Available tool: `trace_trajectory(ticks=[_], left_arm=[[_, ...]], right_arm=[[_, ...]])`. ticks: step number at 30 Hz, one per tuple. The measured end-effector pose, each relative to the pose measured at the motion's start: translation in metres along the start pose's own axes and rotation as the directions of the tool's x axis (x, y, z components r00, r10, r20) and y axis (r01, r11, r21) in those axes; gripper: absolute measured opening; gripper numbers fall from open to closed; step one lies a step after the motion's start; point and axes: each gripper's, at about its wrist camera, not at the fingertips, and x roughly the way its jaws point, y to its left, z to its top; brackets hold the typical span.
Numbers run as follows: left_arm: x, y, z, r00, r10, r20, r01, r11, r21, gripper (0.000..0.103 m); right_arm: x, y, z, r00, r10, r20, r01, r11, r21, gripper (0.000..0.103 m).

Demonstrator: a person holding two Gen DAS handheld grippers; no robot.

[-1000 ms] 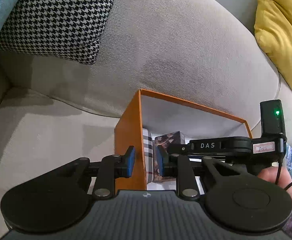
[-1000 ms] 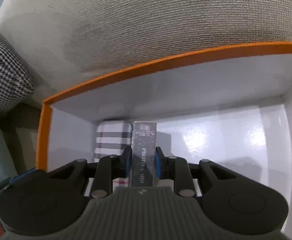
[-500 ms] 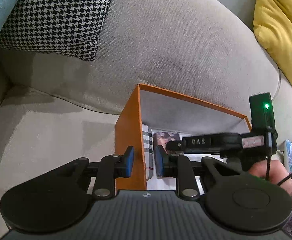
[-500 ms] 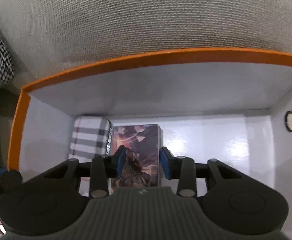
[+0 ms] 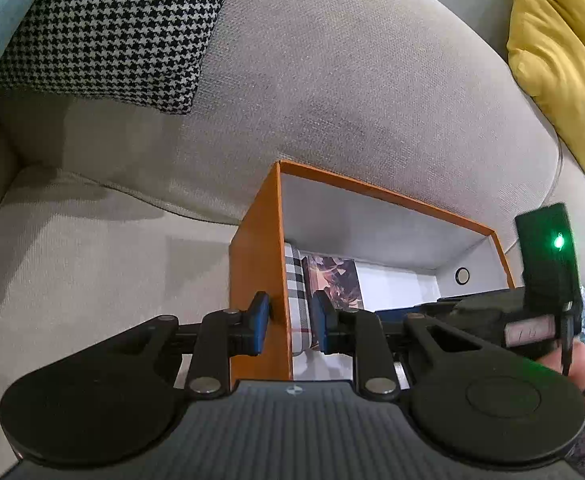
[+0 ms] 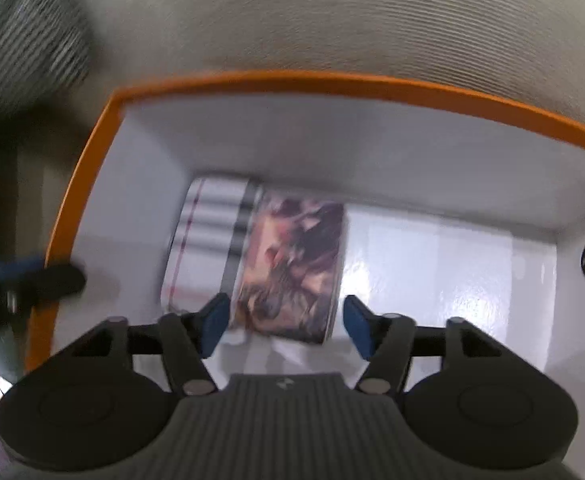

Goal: Organize rigid objects
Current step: 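Lower and release the plaid case with the left tool while the right tool releases its box, then withdraw both tools from the shoebox back toward the pile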

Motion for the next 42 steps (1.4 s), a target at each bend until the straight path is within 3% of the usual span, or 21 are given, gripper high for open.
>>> trace_trajectory(ticks=[3, 6, 13, 14, 15, 17, 23, 32, 37, 42], left_arm=[[-0.001, 0.000, -0.001, 1.000, 0.004, -0.001, -0.004, 1.000, 0.003, 0.027], [-0.002, 0.000, -0.001, 1.000, 0.004, 0.002, -0.004, 1.000, 0.005, 0.027], [0.000, -0.002, -0.001, 1.000, 0.006, 0.003, -0.006, 1.000, 0.008, 0.027], [-0.001, -0.002, -0.001, 1.000, 0.006, 0.003, -0.006, 1.000, 0.011, 0.027], [0.000, -0.002, -0.001, 1.000, 0.006, 0.003, -0.006, 1.000, 0.012, 0.027], [0.000, -0.001, -0.001, 1.000, 0.007, 0.001, -0.007, 1.000, 0.008, 0.027], [-0.001, -0.002, -0.003, 1.000, 0.007, 0.003, -0.007, 1.000, 0.007, 0.027], [-0.012, -0.001, -0.009, 1.000, -0.010, 0.022, 0.010, 1.000, 0.004, 0.027], [-0.051, -0.005, -0.028, 0.994, -0.033, 0.101, 0.032, 0.999, 0.016, 0.027], [-0.091, 0.005, -0.065, 0.991, -0.034, 0.131, 0.038, 0.999, -0.024, 0.027]], right_arm=[[0.007, 0.017, -0.007, 0.997, -0.065, -0.046, 0.060, 0.991, -0.116, 0.055], [0.011, 0.021, -0.009, 0.994, -0.109, -0.030, 0.102, 0.977, -0.185, 0.051], [0.007, 0.018, -0.019, 0.994, -0.110, 0.022, 0.112, 0.967, -0.228, 0.049], [0.005, 0.017, -0.020, 0.994, -0.107, 0.018, 0.108, 0.967, -0.229, 0.053], [0.003, 0.017, -0.022, 0.995, -0.095, 0.004, 0.093, 0.970, -0.225, 0.069], [-0.001, 0.021, -0.024, 0.998, -0.059, -0.004, 0.057, 0.975, -0.216, 0.082], [0.012, 0.039, -0.023, 0.992, -0.127, -0.006, 0.122, 0.968, -0.221, 0.080], [0.022, 0.033, -0.019, 0.994, -0.109, 0.008, 0.108, 0.975, -0.195, 0.076], [-0.027, 0.025, -0.039, 0.991, -0.050, 0.122, 0.069, 0.985, -0.157, 0.076], [-0.088, 0.024, -0.083, 0.963, 0.029, 0.267, -0.005, 0.996, -0.089, 0.069]])
